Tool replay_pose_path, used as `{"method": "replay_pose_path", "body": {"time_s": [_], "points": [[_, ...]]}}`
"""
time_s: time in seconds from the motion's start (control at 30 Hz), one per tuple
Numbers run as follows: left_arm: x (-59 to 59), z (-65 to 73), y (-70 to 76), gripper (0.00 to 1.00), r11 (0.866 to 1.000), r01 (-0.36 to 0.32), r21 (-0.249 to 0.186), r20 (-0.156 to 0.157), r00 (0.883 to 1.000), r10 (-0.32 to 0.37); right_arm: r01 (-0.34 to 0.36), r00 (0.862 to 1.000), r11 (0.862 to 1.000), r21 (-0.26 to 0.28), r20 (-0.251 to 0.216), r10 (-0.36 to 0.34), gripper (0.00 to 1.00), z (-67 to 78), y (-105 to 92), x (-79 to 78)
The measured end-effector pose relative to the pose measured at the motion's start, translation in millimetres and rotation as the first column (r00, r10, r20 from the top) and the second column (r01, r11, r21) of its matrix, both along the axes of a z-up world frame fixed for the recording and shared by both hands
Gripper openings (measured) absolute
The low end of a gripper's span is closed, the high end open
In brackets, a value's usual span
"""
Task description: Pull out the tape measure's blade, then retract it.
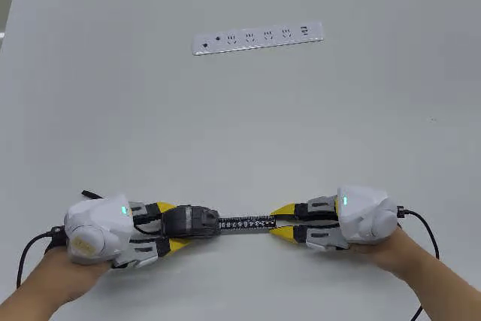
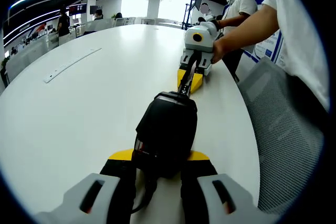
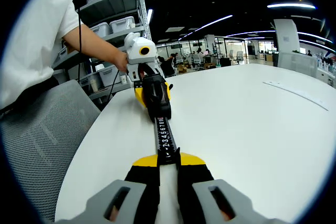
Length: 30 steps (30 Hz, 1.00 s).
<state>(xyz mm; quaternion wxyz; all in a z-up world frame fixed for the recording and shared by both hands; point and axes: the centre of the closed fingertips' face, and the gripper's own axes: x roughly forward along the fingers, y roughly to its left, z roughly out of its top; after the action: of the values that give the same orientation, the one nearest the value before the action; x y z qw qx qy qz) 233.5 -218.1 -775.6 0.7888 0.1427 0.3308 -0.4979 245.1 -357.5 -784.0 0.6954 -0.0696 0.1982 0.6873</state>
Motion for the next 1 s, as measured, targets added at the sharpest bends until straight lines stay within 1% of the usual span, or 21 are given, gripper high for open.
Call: {"method": "replay_pose_path", "body": {"time_s": [0.47,0.6,0.63,0.73,1.0], "points": [[-0.5,-0.1,0.2,0.29,1.000,-0.002,-0.001,-0.001,1.000,0.002,0.026,1.000,1.000,0.003,-0.008,-0.026,0.09,2.1,-13.5,3.0],[-0.9,-0.3,0.2,0.29,1.000,0.003,0.002,0.002,1.000,-0.003,0.036,0.999,0.999,0.003,-0.019,-0.036,0.09,2.0,-19.9,2.1],[-0.7,-0.4,0.3,0.29,1.000,0.002,0.002,0.002,1.000,-0.002,0.038,0.999,0.999,0.003,-0.015,-0.038,0.09,2.1,-21.4,2.5],[-0.5,-0.3,0.7,0.29,1.000,-0.002,-0.003,-0.001,1.000,0.002,0.053,0.998,0.999,0.005,-0.026,-0.053,0.09,2.2,-26.8,4.2],[-0.7,-0.2,0.2,0.29,1.000,-0.001,-0.002,-0.001,1.000,0.001,0.063,0.998,0.998,0.002,-0.029,-0.063,0.09,1.8,-34.7,5.1]]}}
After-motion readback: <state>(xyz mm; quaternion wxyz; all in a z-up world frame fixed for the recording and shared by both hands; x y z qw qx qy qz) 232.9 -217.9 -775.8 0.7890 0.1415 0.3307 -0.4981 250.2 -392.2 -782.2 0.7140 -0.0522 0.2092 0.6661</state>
